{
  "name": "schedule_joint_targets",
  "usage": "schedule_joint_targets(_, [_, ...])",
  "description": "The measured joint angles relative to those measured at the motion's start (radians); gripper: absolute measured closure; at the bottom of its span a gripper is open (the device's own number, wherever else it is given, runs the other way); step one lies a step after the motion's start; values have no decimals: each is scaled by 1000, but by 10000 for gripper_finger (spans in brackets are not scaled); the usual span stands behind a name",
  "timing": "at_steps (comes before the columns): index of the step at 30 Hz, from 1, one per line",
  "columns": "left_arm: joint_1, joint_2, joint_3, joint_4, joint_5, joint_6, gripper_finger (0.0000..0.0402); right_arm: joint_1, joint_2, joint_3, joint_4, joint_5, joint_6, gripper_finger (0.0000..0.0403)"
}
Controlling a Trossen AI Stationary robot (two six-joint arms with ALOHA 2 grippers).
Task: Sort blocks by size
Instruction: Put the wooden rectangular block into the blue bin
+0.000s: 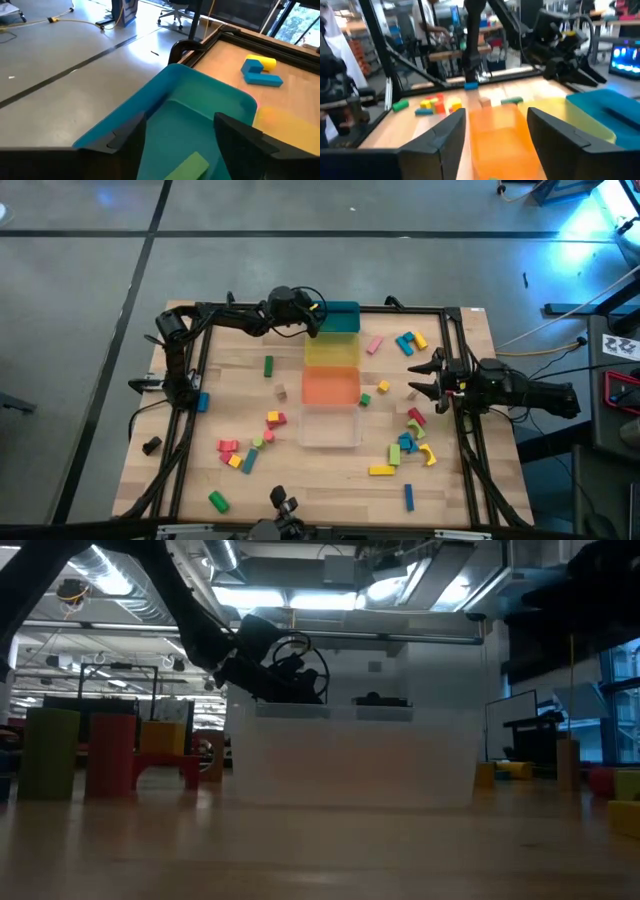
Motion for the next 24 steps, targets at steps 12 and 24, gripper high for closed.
schedule_joint_targets(12, [-2, 0, 0, 0, 0, 0, 180, 0, 195, 304, -350, -84, -21, 165])
schedule_joint_targets(24, [-23, -7, 0, 5, 0, 33, 180, 0, 689, 550, -623, -117, -130, 166])
